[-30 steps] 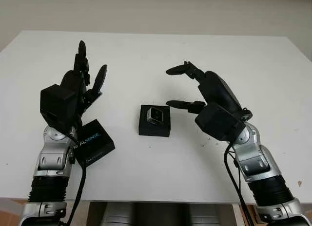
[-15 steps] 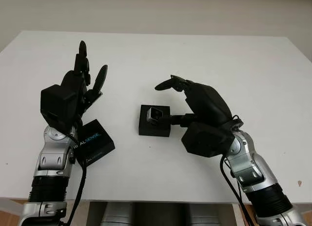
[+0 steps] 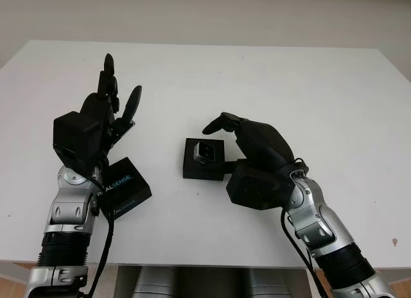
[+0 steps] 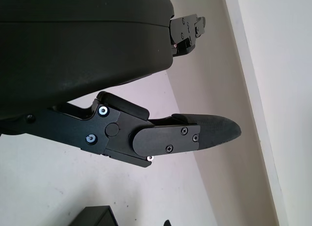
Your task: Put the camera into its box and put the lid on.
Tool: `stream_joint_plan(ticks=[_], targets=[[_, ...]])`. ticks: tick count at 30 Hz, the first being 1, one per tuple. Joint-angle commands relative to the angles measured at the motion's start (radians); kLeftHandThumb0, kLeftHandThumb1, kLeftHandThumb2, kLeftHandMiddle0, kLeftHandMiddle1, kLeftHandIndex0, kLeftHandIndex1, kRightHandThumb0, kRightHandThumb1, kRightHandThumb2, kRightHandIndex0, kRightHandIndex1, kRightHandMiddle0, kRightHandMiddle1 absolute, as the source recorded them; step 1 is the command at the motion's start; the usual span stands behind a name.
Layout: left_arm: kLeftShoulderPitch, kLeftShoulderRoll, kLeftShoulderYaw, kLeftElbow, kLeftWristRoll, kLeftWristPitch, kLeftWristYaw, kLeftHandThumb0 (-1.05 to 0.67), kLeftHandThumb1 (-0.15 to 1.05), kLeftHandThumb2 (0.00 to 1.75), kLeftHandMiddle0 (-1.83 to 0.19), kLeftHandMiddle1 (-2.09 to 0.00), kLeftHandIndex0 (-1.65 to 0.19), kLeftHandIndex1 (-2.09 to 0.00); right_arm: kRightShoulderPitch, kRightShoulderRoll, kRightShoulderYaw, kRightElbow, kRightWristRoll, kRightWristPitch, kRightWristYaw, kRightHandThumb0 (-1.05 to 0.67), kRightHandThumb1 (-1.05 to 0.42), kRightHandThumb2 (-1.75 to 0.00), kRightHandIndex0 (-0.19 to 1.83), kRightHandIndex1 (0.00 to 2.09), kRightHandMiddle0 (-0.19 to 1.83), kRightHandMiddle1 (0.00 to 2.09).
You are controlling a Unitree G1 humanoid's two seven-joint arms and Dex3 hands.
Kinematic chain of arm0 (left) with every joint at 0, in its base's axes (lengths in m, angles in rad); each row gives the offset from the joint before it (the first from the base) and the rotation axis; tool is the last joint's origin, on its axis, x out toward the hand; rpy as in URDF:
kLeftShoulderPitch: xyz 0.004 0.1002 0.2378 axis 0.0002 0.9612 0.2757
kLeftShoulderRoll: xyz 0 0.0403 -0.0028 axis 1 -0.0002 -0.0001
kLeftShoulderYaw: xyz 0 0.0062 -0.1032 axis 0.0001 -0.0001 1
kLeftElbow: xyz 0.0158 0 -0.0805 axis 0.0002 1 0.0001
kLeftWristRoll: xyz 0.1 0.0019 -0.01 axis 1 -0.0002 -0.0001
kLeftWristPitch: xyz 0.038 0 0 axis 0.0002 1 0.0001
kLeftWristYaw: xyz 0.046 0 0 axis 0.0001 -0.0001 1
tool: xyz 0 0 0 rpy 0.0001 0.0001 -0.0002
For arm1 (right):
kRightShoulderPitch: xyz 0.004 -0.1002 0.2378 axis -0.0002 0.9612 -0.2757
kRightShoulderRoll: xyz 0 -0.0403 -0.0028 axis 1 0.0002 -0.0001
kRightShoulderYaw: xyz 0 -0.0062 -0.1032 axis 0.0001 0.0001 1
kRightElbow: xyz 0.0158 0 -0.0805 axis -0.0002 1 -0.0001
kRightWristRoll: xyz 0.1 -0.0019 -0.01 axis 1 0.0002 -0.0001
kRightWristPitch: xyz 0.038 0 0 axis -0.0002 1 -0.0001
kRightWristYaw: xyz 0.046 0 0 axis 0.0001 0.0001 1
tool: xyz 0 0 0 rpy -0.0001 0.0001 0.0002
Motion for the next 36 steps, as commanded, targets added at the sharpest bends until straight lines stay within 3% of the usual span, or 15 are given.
stream_joint_plan(ticks=[1,25,36], targets=[[0.016,-0.003,-0.001,-0.028,0.001,0.008,0.003,-0.75,1.05,0.47,0.19,0.00,0.19,0.00,-0.018,0.004,0.005,0.013,-0.004,-0.007,-0.013,-0.73,-0.89,-0.06,0.28,0.06,0.26,0.99],[0.028,-0.010,0.000,-0.052,0.002,0.020,0.003,-0.73,1.05,0.47,0.19,0.00,0.19,0.00,-0.042,0.012,0.009,0.060,0.027,-0.040,-0.039,-0.64,-0.91,-0.05,0.32,0.07,0.29,1.13],[0.031,-0.012,-0.002,-0.060,0.007,0.031,0.009,-0.75,1.05,0.47,0.19,0.00,0.19,0.00,-0.045,0.000,0.044,0.086,-0.035,-0.083,-0.085,-0.64,-0.92,-0.05,0.34,0.07,0.32,1.15]])
